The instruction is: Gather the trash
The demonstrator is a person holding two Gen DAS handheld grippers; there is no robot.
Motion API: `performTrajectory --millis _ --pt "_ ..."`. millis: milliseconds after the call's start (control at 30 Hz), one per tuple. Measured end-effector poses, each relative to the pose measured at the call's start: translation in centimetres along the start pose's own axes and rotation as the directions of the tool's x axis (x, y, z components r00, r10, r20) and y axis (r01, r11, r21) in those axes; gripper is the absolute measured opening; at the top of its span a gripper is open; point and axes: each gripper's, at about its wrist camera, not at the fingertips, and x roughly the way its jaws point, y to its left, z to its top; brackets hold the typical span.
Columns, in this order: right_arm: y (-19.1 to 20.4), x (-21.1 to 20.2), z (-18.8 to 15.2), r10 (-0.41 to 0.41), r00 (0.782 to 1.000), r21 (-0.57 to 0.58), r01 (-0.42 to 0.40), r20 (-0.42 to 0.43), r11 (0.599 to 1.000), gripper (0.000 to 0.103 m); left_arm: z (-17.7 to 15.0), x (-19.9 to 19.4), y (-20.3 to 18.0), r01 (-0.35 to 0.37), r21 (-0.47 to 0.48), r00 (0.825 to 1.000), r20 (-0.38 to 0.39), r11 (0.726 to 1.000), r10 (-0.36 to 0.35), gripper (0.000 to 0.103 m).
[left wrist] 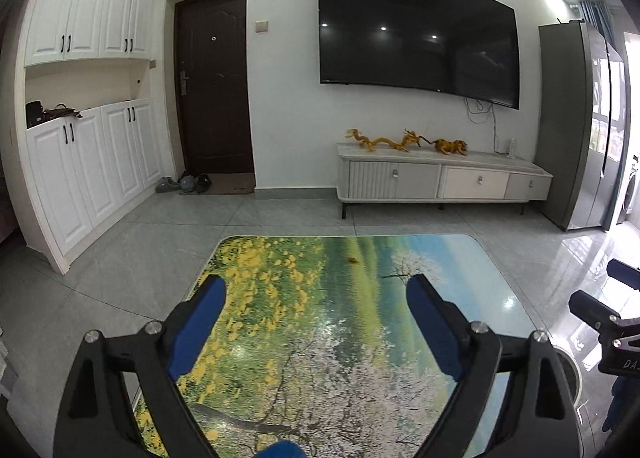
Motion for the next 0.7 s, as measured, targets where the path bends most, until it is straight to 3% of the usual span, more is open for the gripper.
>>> performTrajectory --millis 267,700 --pt "1.6 -1.7 0.3 -0.062 0.997 -0.013 0.063 0.04 0.998 0.103 -0.3 -3.0 2.1 -0.045 -0.031 0.997 0.066 0.998 0.047 0.103" --pt "2.0 -4.9 0.1 -0.107 0.99 0.025 0.105 0.092 0.994 0.103 -0.1 -7.5 2.3 -0.059 -0.041 0.985 0.162 0.997 0.064 0.103"
